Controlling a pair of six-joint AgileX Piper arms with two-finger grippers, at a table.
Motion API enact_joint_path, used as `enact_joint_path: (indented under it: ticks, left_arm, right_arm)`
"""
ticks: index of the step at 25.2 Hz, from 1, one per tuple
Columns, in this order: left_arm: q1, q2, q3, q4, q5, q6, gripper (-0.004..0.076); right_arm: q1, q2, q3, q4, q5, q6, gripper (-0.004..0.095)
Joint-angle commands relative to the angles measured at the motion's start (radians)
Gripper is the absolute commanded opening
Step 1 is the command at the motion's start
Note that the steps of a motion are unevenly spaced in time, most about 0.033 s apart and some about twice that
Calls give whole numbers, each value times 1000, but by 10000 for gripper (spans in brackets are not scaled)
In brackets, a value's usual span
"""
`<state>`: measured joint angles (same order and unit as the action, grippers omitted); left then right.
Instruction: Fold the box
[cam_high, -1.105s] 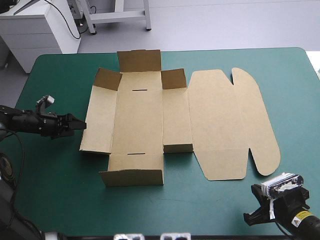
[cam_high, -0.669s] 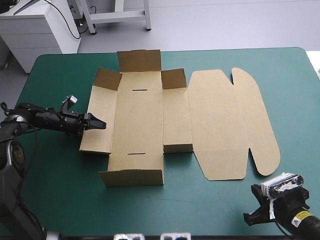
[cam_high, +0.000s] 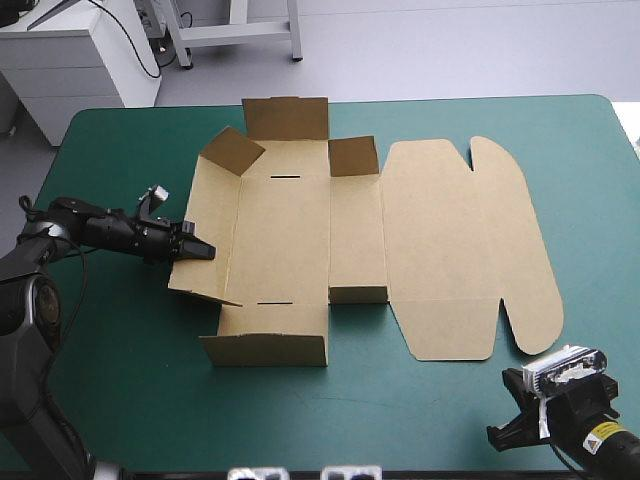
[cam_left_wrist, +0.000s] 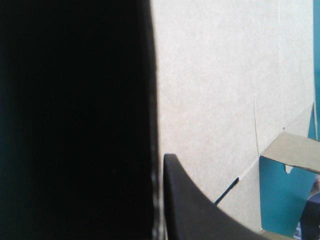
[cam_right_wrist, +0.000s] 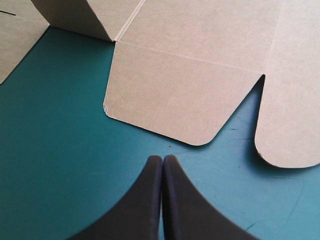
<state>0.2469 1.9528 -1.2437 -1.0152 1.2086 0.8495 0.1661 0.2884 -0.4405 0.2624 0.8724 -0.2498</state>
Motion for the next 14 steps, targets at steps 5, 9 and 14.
enact_joint_path:
  ticks: [5,9,14]
  left_arm:
    - [-258,-127,-426,257,73,-88,-8]
    - [-379,-127,-656,434,62,-105,-8]
    - [-528,-127,-875,640,-15,-119,-8]
  right_arm:
    - [-2,13,-27,11,-60,-2,-20]
    - [-2,13,-27,11,-60,-2,-20]
    - [-2,13,-27,11,-60,-2,-20]
